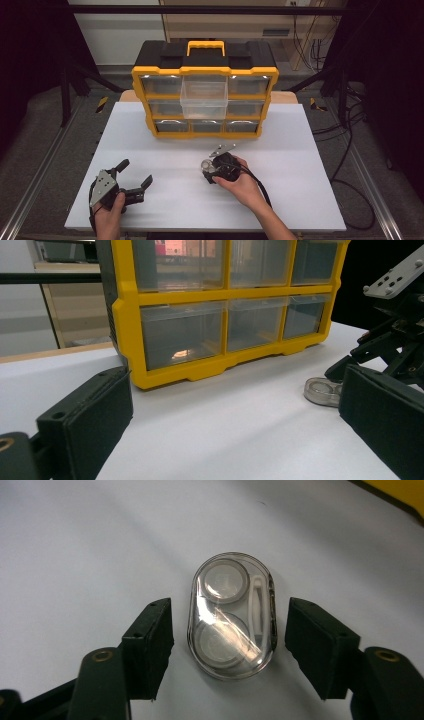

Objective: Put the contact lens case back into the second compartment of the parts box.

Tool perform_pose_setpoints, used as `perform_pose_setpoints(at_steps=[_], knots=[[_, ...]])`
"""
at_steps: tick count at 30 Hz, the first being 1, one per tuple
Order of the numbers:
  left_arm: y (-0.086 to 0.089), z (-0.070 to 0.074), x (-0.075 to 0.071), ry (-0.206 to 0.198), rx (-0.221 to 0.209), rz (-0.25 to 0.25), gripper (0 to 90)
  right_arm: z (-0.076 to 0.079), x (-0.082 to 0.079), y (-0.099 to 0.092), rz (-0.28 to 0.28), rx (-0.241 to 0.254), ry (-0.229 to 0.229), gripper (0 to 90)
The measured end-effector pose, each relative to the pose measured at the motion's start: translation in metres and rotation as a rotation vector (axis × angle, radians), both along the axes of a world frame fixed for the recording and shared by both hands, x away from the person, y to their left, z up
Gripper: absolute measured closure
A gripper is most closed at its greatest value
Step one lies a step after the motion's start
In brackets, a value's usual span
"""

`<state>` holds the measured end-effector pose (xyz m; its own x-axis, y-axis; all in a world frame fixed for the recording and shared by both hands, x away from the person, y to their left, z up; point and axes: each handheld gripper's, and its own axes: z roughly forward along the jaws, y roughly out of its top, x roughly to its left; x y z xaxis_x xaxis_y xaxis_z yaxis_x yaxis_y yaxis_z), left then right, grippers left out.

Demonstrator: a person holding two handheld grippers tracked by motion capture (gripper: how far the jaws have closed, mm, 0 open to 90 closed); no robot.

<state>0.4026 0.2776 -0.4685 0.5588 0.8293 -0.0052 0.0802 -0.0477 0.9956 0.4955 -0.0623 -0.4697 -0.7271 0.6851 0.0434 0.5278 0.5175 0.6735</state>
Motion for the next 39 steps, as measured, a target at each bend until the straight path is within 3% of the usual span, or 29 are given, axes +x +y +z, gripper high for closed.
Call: perform_pose_setpoints(at_steps=[8, 19, 23, 30, 38, 39], knots=[[-0.001, 0.000, 0.001, 0.001, 0.001, -0.010, 0.6, -0.003, 0.002, 0.001, 0.002, -0.009, 0.009, 48.3], [-0.002, 0.000, 0.001, 0.003, 0.004, -0.013, 0.7, -0.003, 0.002, 0.005, 0.019, -0.049, -0.012, 49.1], [-0.001, 0.000, 0.001, 0.004, 0.000, -0.011, 0.7, 0.001, 0.000, 0.003, 0.012, -0.039, -0.026, 49.1], [-0.002, -0.001, 0.002, 0.006, -0.002, -0.012, 0.7, 0.033, -0.011, -0.012, 0.011, 0.012, -0.103, 49.1], [-0.002, -0.001, 0.001, 0.007, 0.002, -0.010, 0.7, 0.064, -0.018, -0.039, -0.016, 0.046, -0.158, 49.1], [-0.002, -0.001, 0.000, 0.008, 0.004, -0.009, 0.7, 0.073, -0.019, -0.049, -0.034, 0.065, -0.168, 49.1]])
